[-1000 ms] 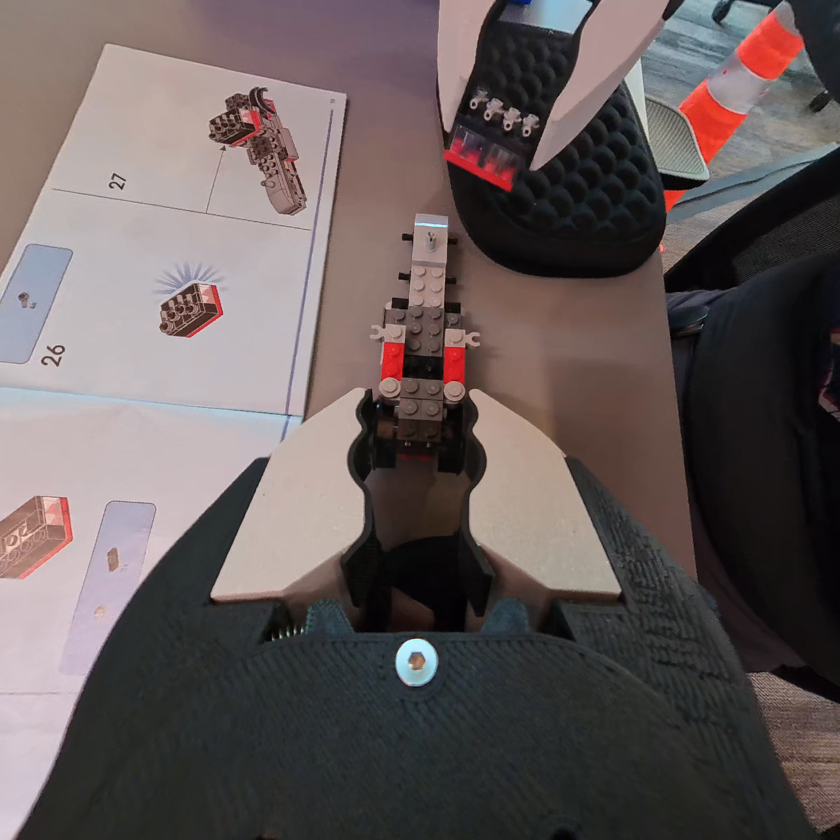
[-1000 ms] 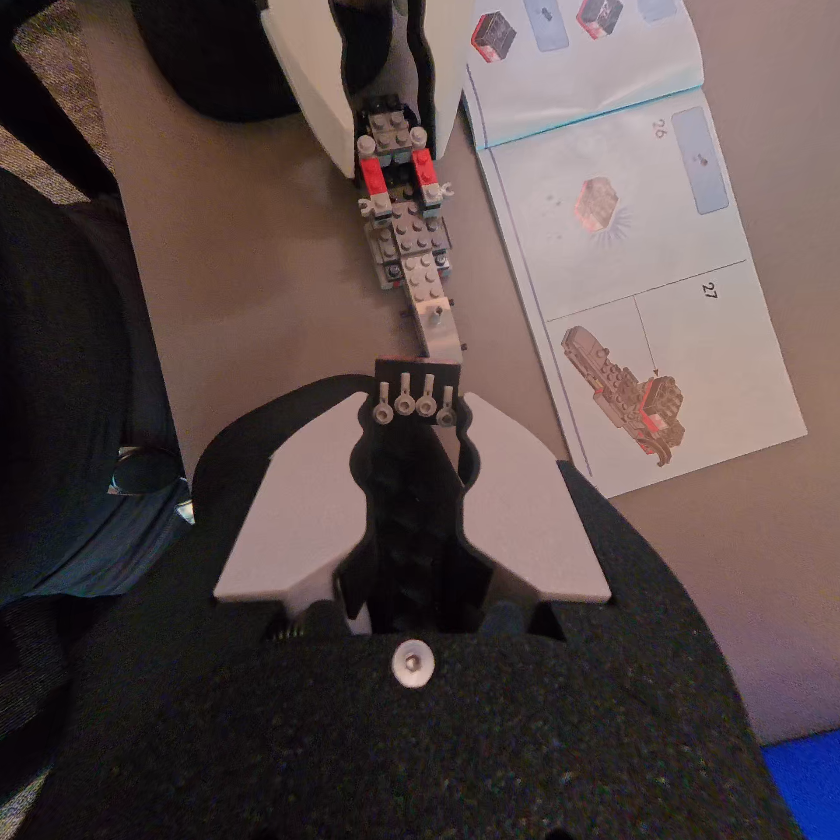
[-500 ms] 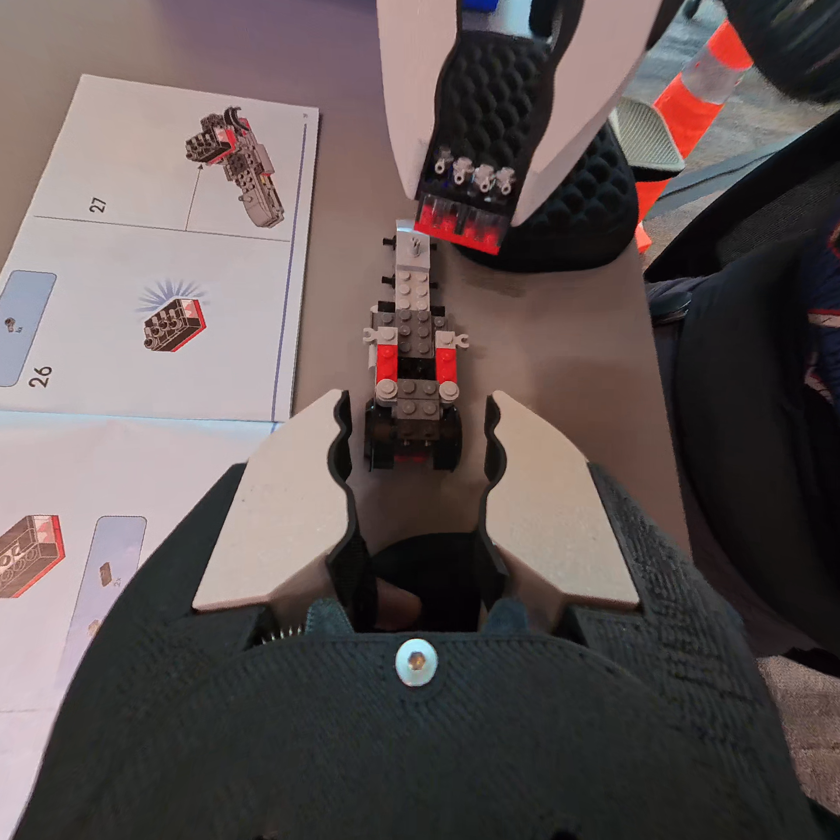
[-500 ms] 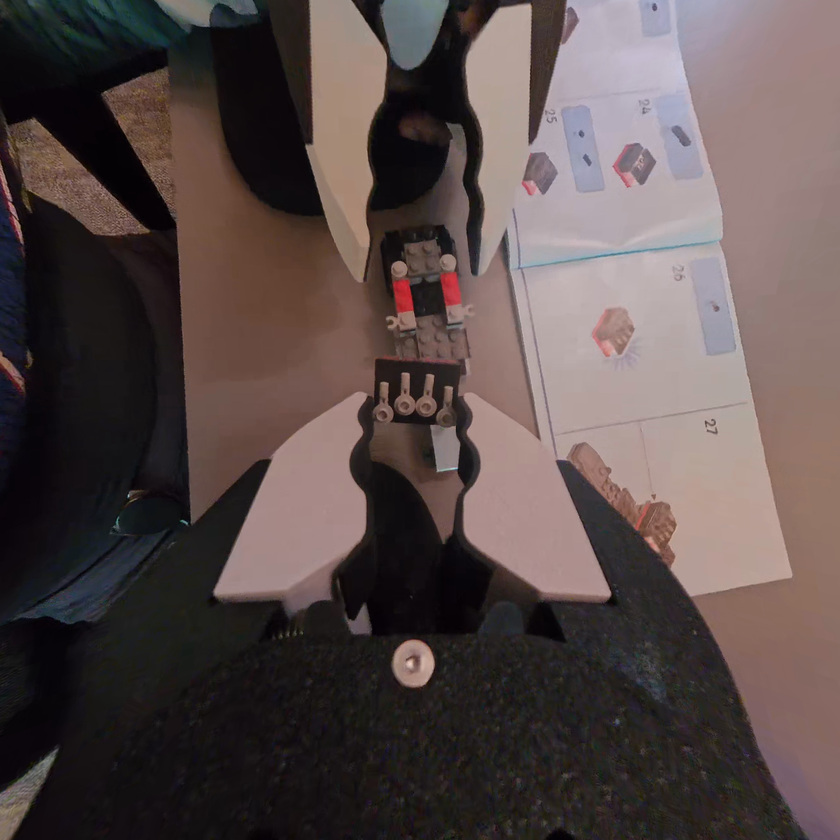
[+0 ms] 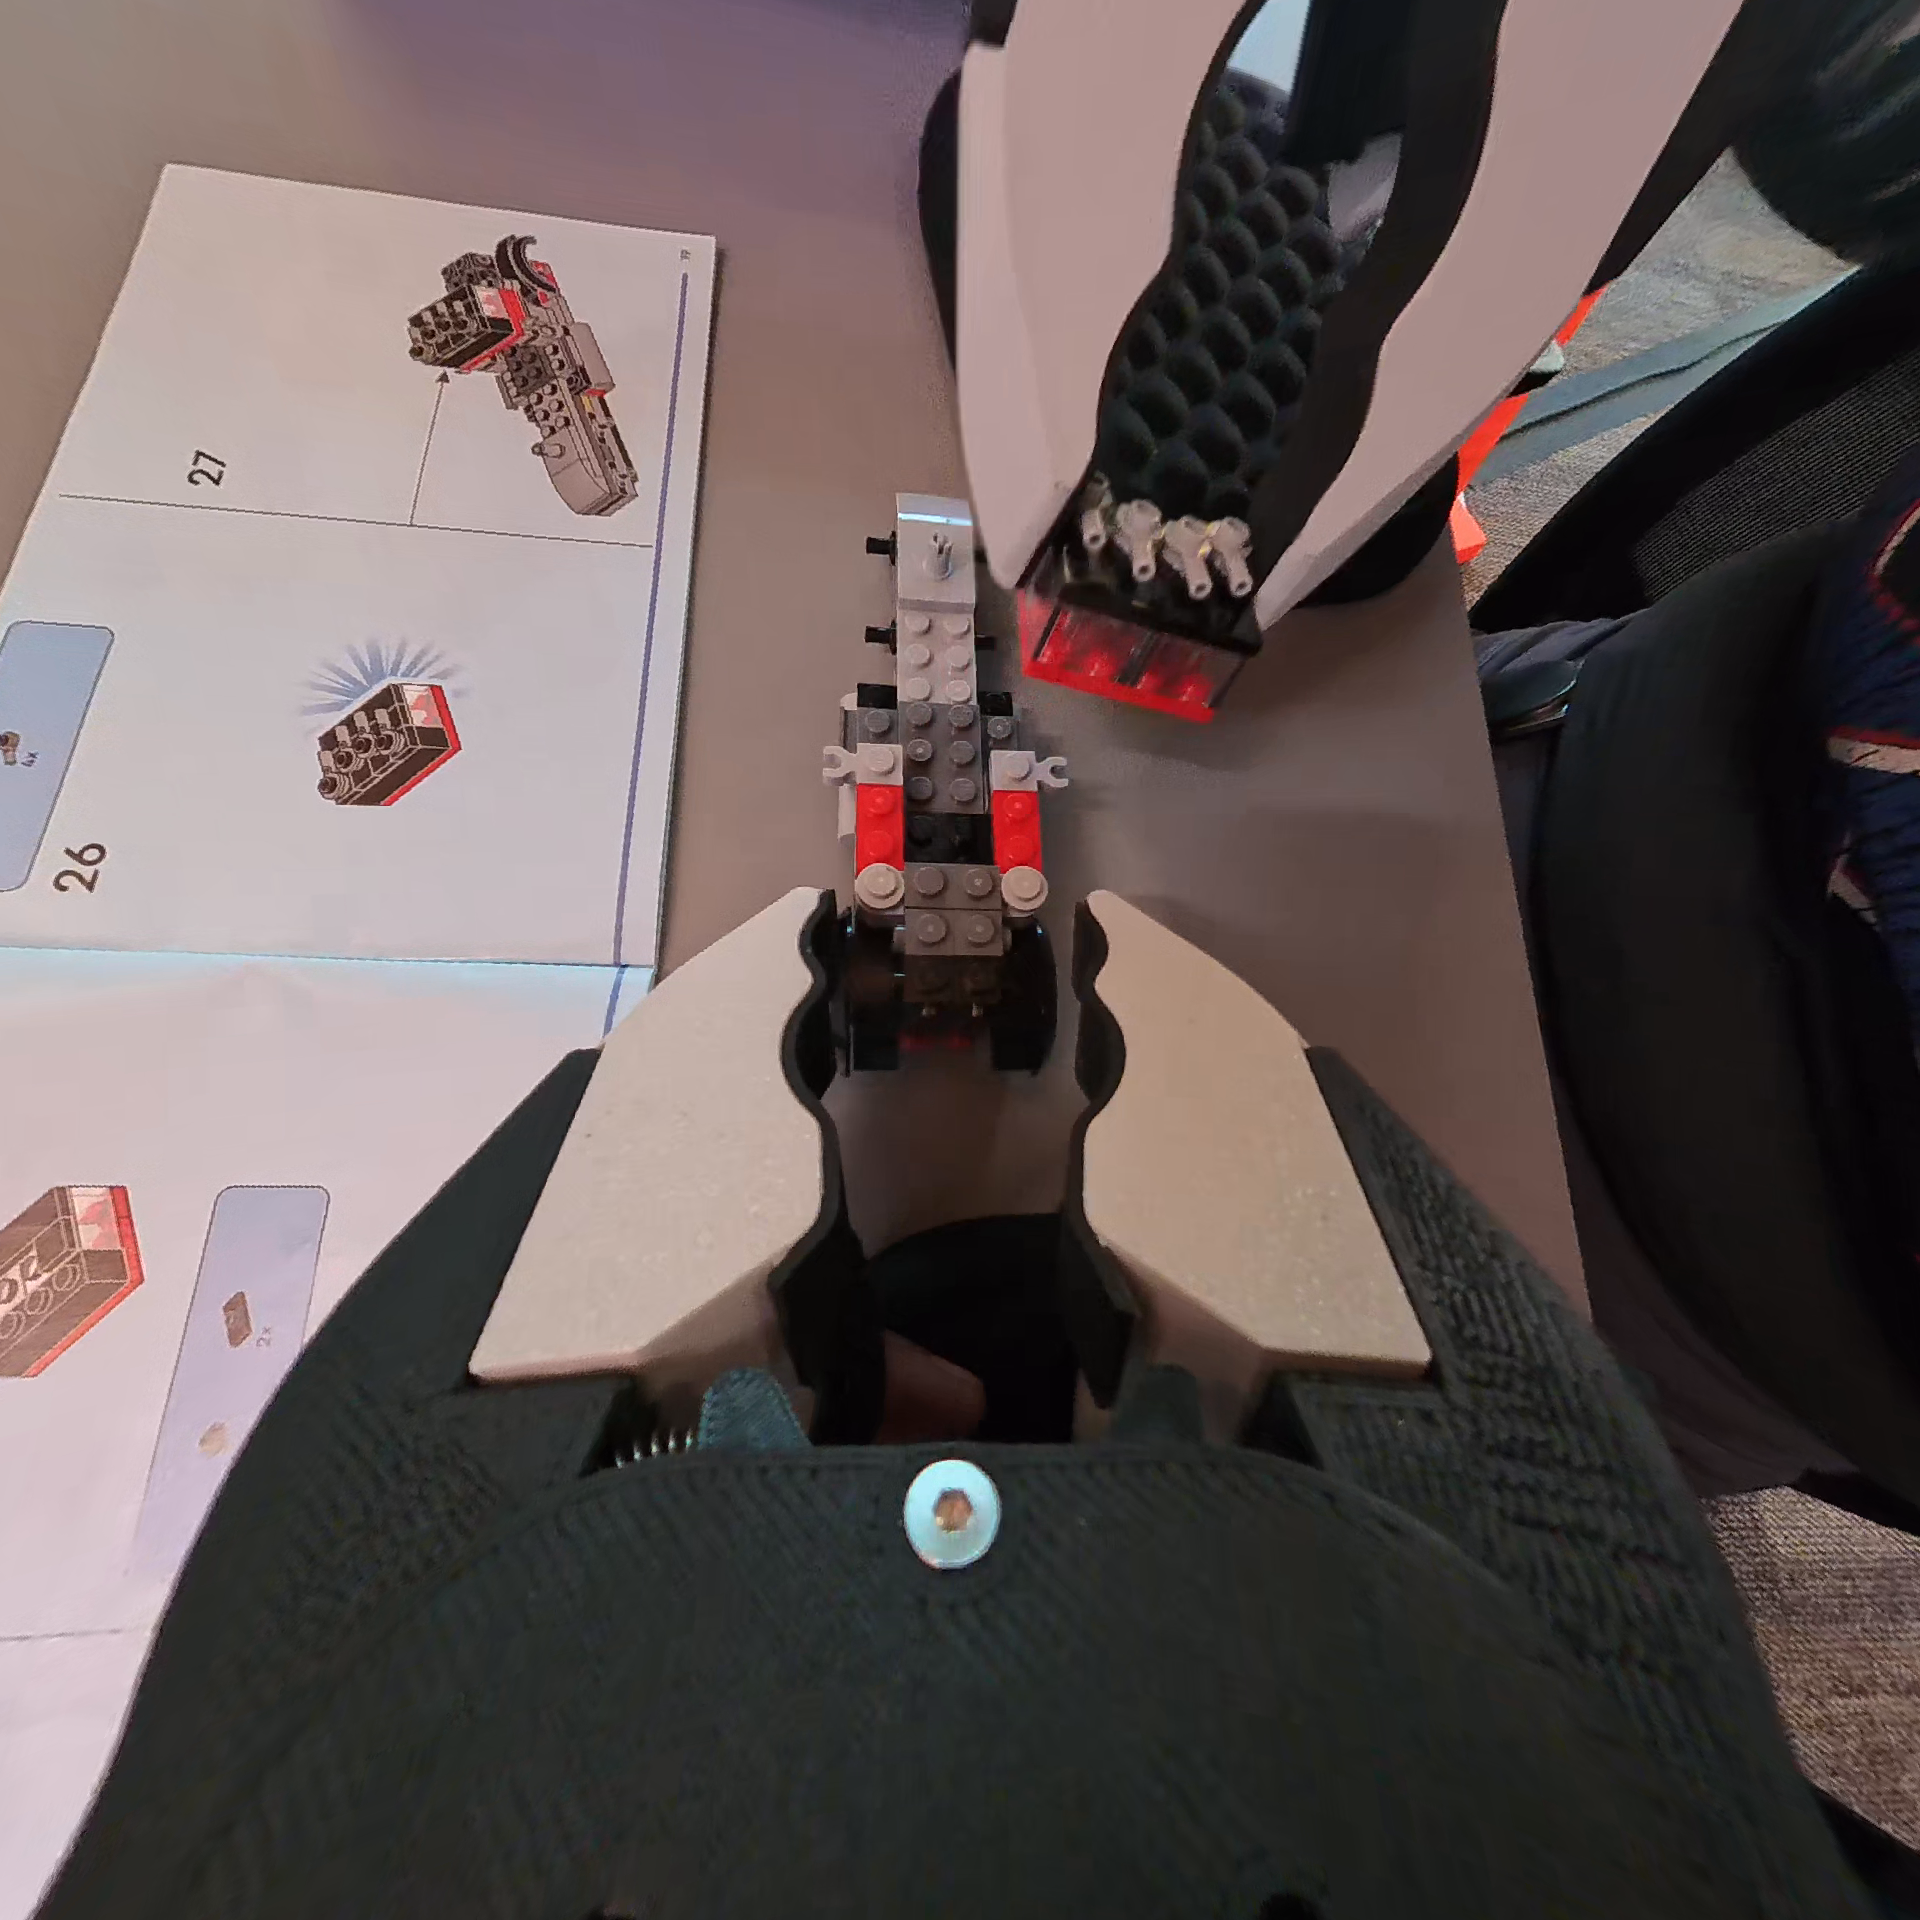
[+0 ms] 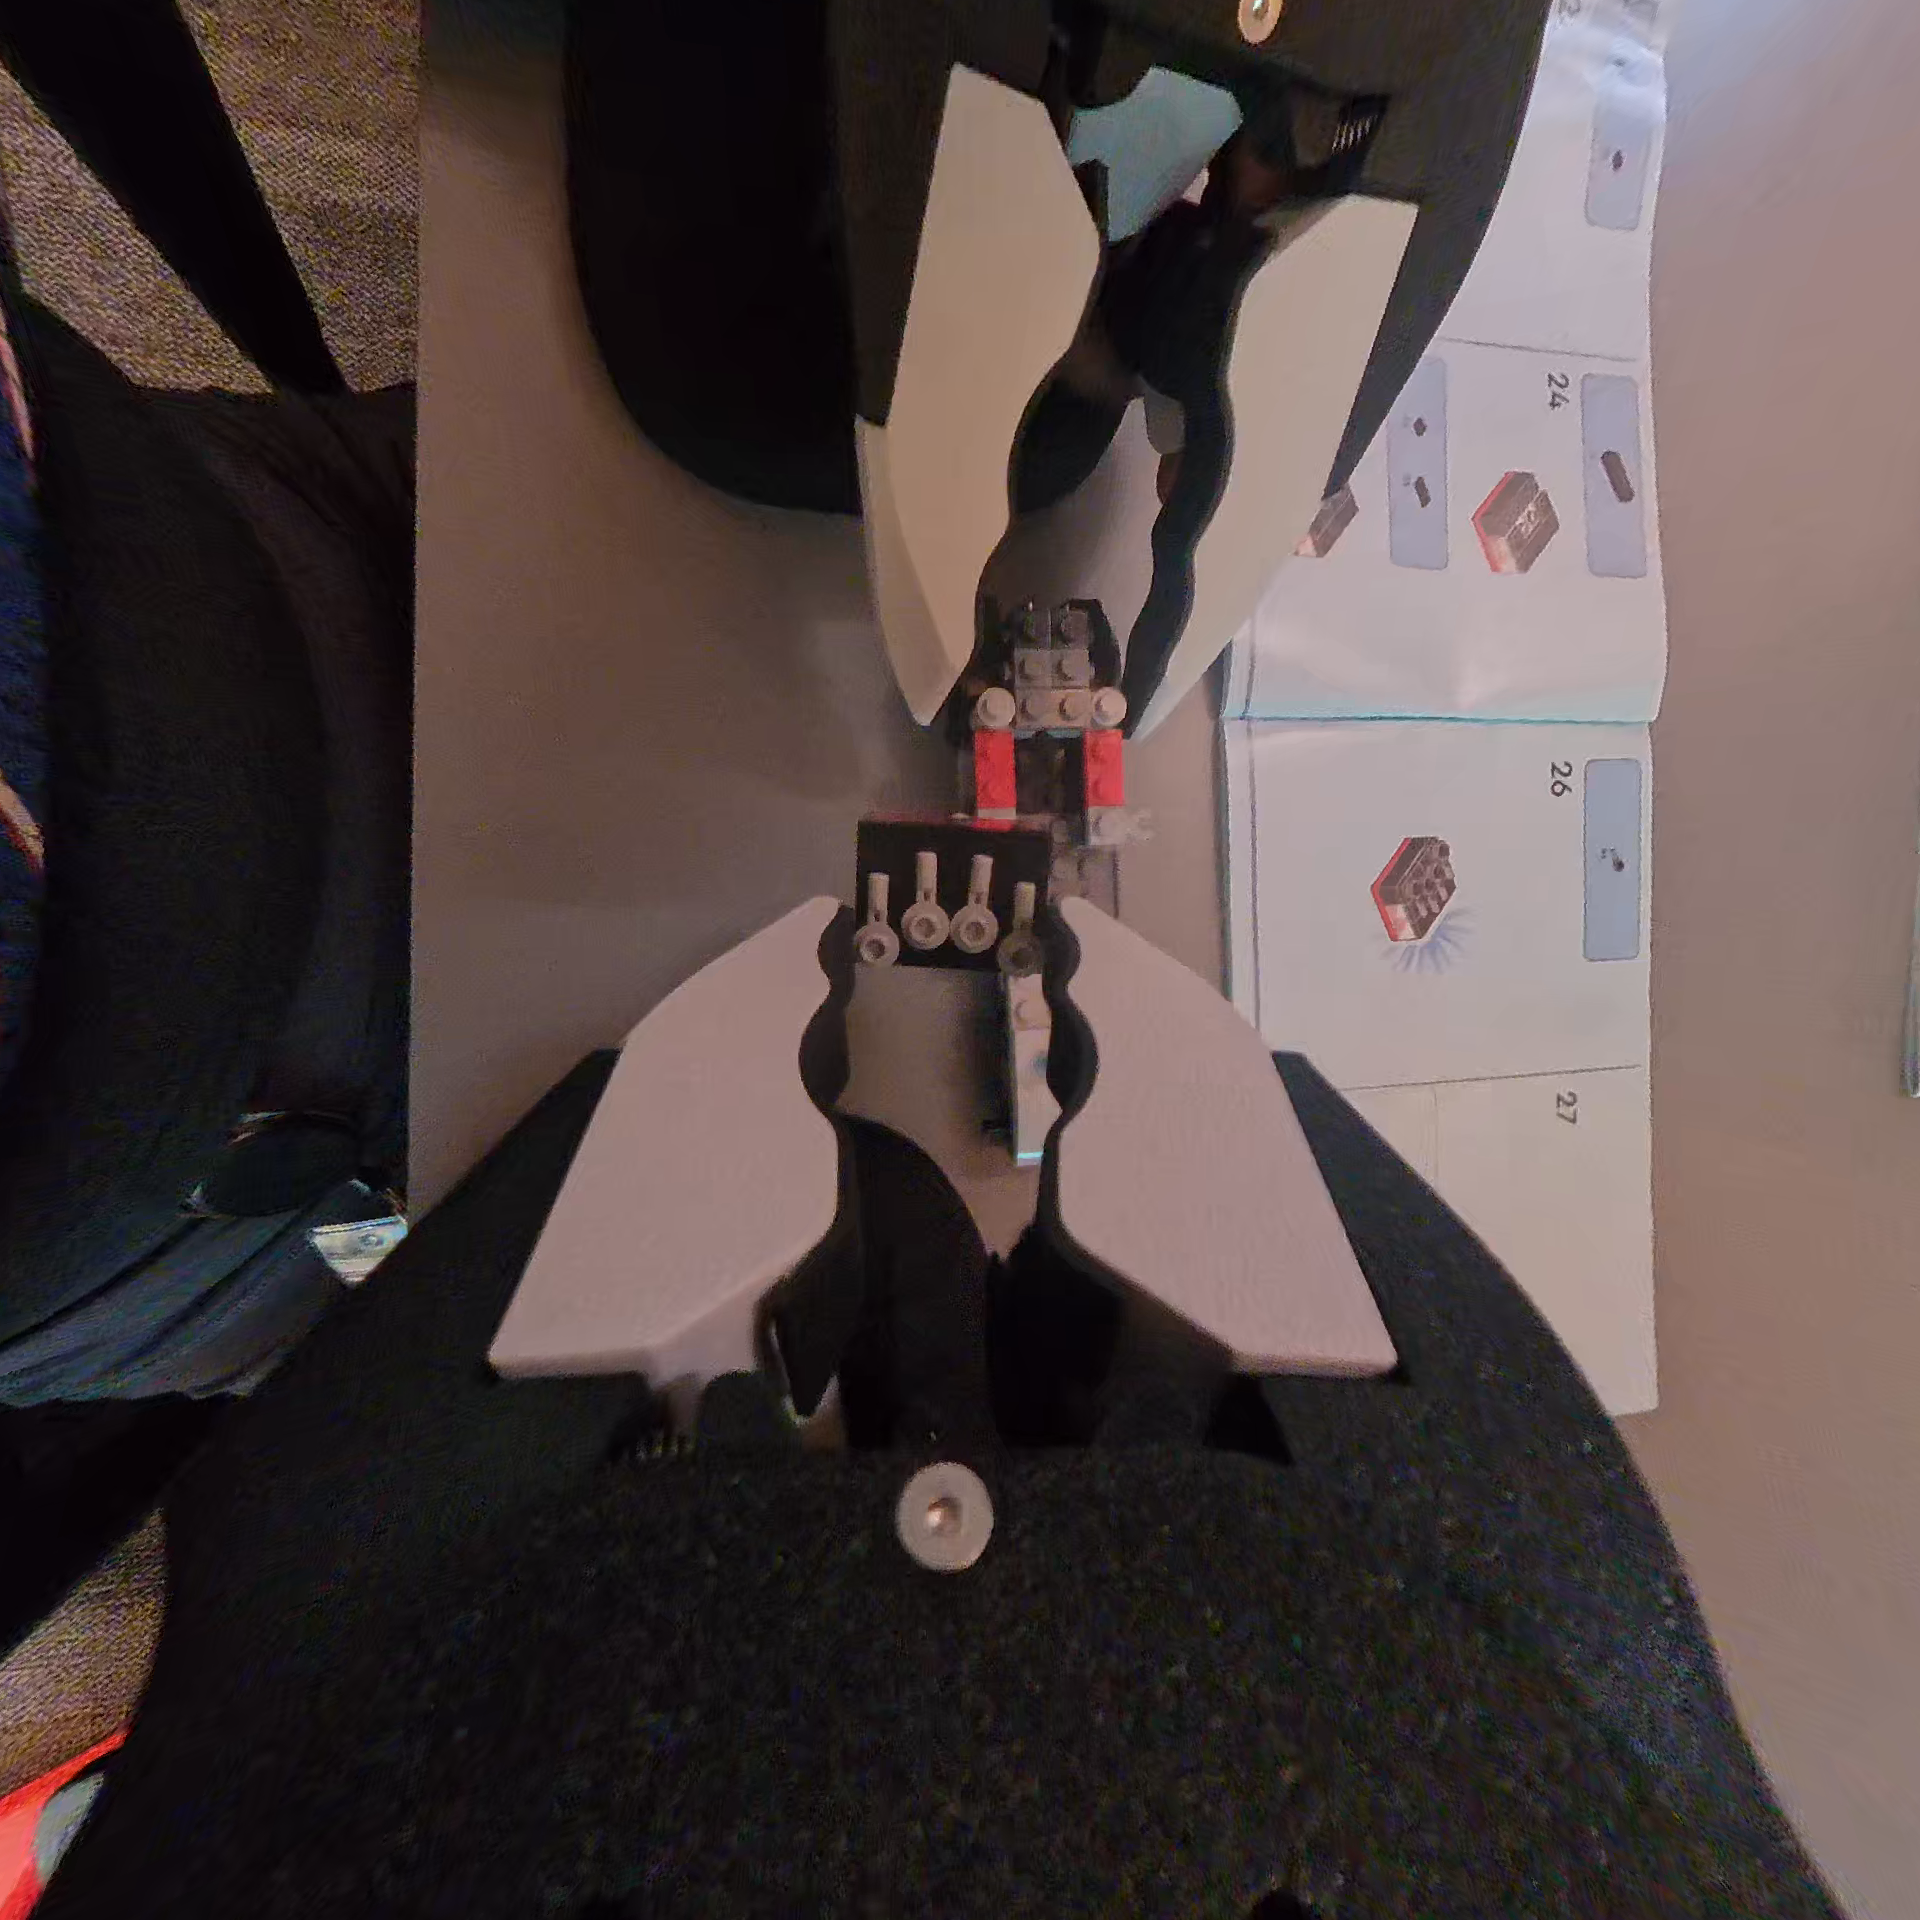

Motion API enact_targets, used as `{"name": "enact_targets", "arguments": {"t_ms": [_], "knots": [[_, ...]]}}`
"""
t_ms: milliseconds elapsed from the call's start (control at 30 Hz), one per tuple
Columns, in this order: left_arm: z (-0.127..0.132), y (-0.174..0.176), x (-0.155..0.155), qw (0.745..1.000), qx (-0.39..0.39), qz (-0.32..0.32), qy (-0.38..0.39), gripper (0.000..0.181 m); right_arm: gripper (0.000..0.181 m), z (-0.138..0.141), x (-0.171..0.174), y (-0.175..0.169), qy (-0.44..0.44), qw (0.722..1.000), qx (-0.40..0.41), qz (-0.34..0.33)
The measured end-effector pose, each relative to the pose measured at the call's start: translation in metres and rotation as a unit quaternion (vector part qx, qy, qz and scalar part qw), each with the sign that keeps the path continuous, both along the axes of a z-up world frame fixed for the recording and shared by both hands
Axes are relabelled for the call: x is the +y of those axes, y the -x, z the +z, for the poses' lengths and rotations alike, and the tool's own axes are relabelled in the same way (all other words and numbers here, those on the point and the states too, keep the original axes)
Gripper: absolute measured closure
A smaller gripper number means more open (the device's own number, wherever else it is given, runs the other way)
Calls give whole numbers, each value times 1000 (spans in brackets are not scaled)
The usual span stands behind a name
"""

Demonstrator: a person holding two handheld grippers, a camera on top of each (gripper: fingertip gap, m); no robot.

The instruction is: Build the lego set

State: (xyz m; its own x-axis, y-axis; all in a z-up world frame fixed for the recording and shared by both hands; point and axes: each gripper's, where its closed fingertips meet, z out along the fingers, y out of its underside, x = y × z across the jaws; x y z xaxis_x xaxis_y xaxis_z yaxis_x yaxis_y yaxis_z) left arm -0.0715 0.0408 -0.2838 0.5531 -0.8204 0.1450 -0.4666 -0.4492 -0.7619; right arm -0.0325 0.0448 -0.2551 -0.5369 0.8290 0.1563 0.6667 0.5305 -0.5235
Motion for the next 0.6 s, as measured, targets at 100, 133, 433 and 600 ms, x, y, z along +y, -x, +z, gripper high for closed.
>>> {"name": "enact_targets", "arguments": {"t_ms": [100, 133, 433, 600], "knots": [[0, 0, 0, 1000, 0, -2, 2, 141, 146, -2, 0, -9, 11, 1000, -10, -18], [0, 0, 0, 1000, -1, -2, 3, 141, 146, -2, 0, -11, 13, 1000, -9, -21], [-2, -1, -1, 1000, 2, -5, 7, 141, 146, -5, 17, -23, 7, 999, -4, -50], [-13, -1, 0, 999, 53, -3, 9, 130, 146, 4, 42, -40, 6, 995, 18, -100]]}}
